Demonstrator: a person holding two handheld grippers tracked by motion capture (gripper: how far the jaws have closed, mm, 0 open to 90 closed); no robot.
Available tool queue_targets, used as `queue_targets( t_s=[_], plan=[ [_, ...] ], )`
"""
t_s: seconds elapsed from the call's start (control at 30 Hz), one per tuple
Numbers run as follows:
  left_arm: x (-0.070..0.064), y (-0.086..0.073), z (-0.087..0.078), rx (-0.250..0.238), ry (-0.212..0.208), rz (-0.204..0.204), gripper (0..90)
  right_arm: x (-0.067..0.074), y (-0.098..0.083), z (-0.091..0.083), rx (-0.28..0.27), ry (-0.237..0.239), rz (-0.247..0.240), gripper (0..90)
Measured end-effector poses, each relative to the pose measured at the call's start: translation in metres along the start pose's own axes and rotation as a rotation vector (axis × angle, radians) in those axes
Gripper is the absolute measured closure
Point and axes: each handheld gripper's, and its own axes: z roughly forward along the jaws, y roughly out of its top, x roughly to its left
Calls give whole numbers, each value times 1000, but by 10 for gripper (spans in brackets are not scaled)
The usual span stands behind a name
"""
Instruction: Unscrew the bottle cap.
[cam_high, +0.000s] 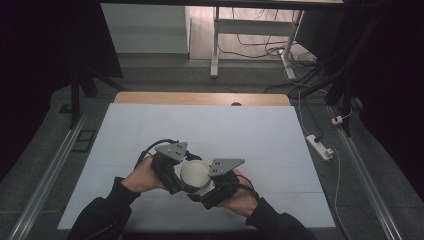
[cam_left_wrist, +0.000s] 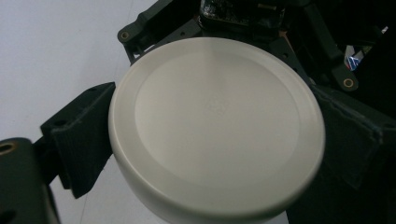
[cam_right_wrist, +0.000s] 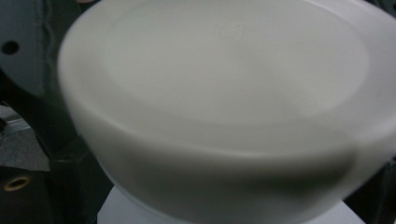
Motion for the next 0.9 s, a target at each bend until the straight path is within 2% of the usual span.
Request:
queue_targets(
  t_s=[0.1,0.3,0.57,0.77,0.9],
  plan=[
    [-1,0,0,-11,17,-16,79,-1,0,-1,-4,-5,7,65],
    [-2,2,5,-2,103,-76,82,-3,0,-1,9,-61,23,65],
    [-7,10,14,17,242,-177,80,-8,-1,-2,22,-155,48,65],
    [-12,18,20,33,356,-238,80,-11,-2,-1,22,-201,67,65],
    [-14,22,25,46,406,-278,79,-13,-2,-2,29,-219,86,65]
  ],
)
